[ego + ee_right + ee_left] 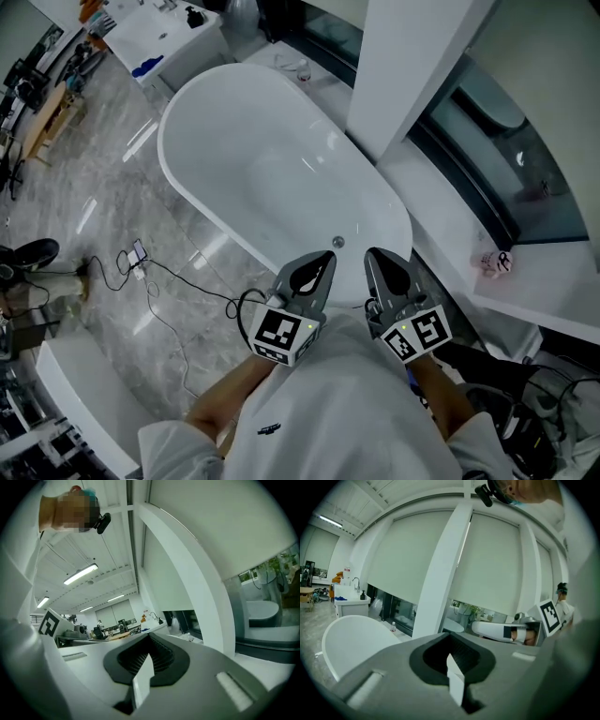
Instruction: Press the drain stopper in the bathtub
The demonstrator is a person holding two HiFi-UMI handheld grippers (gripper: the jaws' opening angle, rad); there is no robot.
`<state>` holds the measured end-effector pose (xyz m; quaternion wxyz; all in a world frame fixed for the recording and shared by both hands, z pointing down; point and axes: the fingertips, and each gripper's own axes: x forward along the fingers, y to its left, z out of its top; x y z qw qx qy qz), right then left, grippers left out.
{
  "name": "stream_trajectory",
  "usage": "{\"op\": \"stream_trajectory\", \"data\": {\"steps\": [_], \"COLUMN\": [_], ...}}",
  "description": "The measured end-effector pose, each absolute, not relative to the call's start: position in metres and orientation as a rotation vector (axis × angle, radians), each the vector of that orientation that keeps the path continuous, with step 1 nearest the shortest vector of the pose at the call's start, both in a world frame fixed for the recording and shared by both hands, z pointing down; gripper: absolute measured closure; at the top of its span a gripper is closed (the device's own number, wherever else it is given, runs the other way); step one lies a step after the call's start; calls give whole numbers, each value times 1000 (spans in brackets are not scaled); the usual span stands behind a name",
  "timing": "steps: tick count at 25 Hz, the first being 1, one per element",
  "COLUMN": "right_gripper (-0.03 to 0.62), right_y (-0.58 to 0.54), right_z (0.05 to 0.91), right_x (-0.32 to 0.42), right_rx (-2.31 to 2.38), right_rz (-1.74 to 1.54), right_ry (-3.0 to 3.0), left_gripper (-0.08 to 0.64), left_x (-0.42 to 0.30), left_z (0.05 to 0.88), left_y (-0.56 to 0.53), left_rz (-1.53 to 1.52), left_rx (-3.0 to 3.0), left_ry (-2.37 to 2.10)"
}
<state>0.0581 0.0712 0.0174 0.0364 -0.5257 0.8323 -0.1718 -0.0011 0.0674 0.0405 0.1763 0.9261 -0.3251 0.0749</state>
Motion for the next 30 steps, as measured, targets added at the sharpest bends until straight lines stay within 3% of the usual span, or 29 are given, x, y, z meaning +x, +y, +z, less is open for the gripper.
{"op": "stream_trajectory", "data": {"steps": [20, 30], "right_gripper": [597, 598], "right_y": [82, 101], "right_z": [2, 7], "right_x": [23, 34], "right_rx": [-1756, -1830], "right_rz": [-268, -378], "right_ry": [2654, 2527], "left_gripper": [557, 557], "left_x": [17, 27], "left_z": [43, 50], "left_y": [73, 92], "left_rz": [256, 358], "left_rx": [2709, 2715], "left_ry": [-860, -783]}}
